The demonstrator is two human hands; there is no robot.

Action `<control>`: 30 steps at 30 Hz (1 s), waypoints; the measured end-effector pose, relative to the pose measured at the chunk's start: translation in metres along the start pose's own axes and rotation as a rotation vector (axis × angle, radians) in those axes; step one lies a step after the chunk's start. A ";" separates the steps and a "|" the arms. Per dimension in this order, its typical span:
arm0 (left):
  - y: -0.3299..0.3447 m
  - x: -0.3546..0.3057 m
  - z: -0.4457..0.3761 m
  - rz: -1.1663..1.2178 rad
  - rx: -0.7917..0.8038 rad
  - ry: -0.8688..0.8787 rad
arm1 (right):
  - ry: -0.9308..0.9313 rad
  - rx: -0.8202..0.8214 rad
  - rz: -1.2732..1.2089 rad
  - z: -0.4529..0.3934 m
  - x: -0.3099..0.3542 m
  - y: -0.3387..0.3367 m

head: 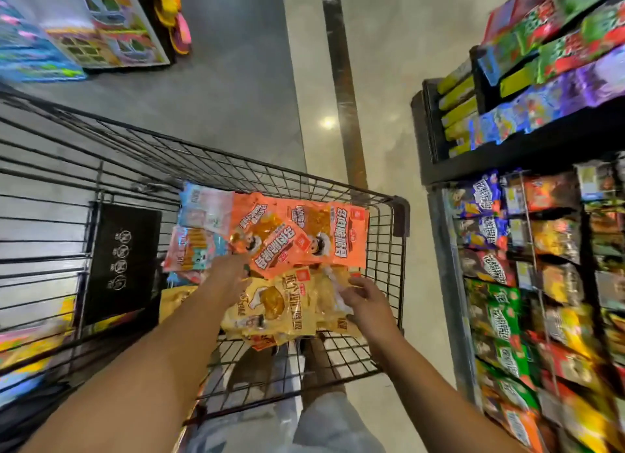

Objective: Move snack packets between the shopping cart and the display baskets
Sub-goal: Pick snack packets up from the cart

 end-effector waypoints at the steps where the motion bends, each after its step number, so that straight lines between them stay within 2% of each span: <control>1: 0.005 0.003 -0.005 0.037 -0.015 -0.023 | 0.017 -0.002 -0.016 -0.006 -0.003 -0.001; 6: 0.033 0.013 -0.024 0.161 -0.003 -0.128 | 0.045 -0.019 -0.072 -0.025 -0.006 -0.001; 11: 0.055 0.020 -0.031 0.403 -0.034 -0.198 | 0.044 -0.001 -0.086 -0.031 -0.005 0.009; 13: 0.066 0.021 -0.032 0.414 -0.034 -0.228 | 0.051 0.005 -0.095 -0.032 -0.005 0.013; 16: 0.079 0.026 -0.028 0.306 -0.010 -0.264 | 0.063 0.024 -0.114 -0.033 -0.003 0.016; 18: 0.090 0.027 -0.024 0.365 0.025 -0.281 | 0.060 0.035 -0.122 -0.033 0.000 0.017; 21: 0.101 0.021 -0.021 0.500 0.059 -0.252 | 0.051 0.045 -0.126 -0.035 0.003 0.018; 26: 0.117 -0.001 -0.018 0.559 0.123 -0.120 | 0.041 0.043 -0.136 -0.039 0.001 0.016; 30: 0.121 -0.013 -0.019 0.547 0.074 -0.054 | 0.067 0.063 -0.183 -0.045 -0.003 0.018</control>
Point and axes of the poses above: each hand's wrist, its own z-axis away from the middle knuckle, its own y-axis out of the palm, x = y × z, the point moved 8 cm from there along -z, towards the middle knuckle, and after that the axes turned 15 degrees about y, right-handed, at the moved point
